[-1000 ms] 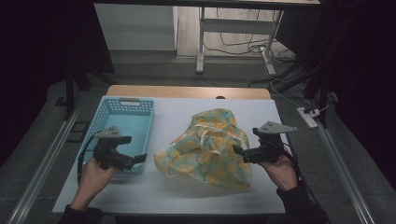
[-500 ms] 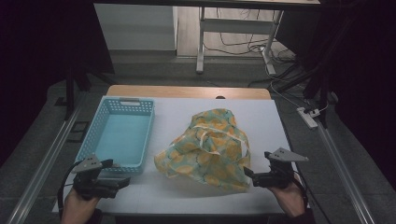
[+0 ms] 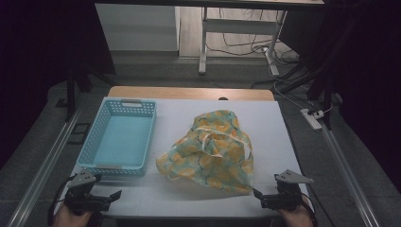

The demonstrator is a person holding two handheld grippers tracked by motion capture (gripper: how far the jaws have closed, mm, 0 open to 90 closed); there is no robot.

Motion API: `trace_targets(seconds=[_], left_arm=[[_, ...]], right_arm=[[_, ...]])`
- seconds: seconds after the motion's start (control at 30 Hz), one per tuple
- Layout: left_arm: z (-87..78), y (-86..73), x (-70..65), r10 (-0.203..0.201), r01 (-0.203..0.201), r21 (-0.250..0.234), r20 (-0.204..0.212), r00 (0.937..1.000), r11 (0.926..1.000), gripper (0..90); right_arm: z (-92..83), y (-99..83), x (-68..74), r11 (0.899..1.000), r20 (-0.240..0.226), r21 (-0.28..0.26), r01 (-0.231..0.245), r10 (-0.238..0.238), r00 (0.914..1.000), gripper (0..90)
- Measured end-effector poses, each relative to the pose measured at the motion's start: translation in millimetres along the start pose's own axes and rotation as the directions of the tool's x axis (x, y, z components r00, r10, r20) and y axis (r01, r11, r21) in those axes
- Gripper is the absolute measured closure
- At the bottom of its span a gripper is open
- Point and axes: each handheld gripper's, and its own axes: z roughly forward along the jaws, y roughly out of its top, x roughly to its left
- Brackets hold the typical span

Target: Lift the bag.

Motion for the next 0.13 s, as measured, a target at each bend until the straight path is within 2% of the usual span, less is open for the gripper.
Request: trace_targets(seconds=[0.13], left_arm=[[2.2, 0.9, 0.6, -0.006, 0.006, 0.026, -0.005, 1.0000, 0.9996, 0.0]], right_arm=[[1.4, -0.5, -1.5, 1.000, -0.001, 0.015, -0.009, 0.009, 1.0000, 0.0]])
